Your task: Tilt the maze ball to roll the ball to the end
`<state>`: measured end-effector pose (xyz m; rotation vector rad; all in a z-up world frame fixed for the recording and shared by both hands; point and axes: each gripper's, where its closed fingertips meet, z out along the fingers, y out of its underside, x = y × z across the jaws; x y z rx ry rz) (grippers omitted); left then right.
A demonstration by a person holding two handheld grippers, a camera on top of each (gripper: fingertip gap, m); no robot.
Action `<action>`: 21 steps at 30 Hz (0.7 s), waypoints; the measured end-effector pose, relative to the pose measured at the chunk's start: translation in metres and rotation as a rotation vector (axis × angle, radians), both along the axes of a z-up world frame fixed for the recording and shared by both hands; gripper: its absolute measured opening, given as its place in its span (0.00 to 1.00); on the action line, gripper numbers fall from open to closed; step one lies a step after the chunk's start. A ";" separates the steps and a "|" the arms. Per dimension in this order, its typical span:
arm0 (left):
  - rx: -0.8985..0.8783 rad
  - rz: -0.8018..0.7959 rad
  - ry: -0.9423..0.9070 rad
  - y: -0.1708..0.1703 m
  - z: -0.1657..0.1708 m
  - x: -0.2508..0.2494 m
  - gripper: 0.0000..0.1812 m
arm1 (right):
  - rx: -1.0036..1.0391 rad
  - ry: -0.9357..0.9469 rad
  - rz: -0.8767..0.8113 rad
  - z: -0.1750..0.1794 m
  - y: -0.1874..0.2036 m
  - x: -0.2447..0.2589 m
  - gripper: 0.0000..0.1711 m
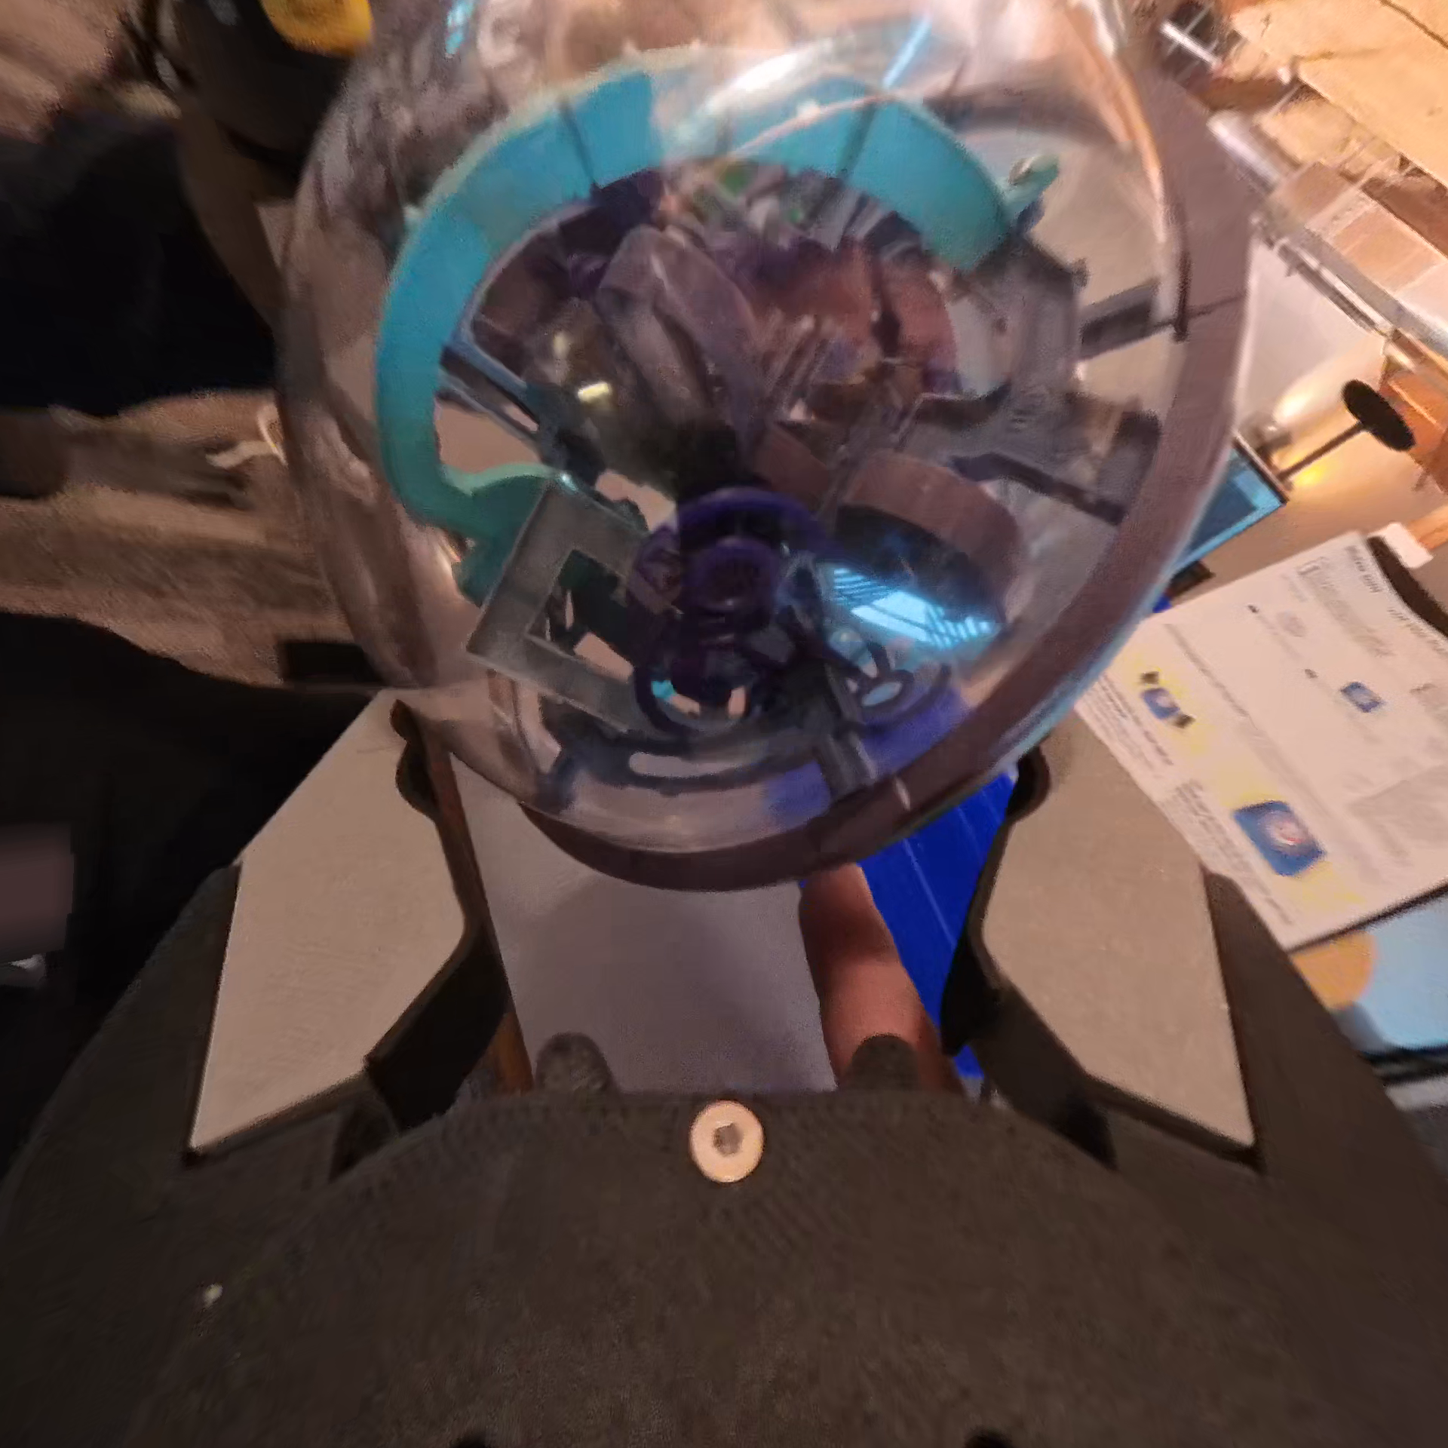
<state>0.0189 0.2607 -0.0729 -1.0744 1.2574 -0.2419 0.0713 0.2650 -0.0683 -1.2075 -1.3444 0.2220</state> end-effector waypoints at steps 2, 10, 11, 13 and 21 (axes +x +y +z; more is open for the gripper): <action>-0.041 -0.031 -0.045 0.003 -0.003 0.002 0.58 | -0.007 0.070 0.036 0.004 -0.002 -0.003 0.84; 0.245 0.066 -0.039 -0.017 0.030 0.001 0.58 | 0.288 0.021 0.020 0.041 -0.030 -0.003 0.85; 0.289 0.110 0.008 -0.017 0.030 0.000 0.58 | 0.303 0.017 0.010 0.036 -0.027 -0.001 0.85; 0.336 0.141 0.064 -0.023 0.029 0.000 0.58 | 0.317 0.056 0.024 0.029 -0.028 0.000 0.85; 0.195 0.067 0.000 -0.026 0.025 0.006 0.56 | 0.194 0.098 0.040 0.029 -0.032 0.004 0.85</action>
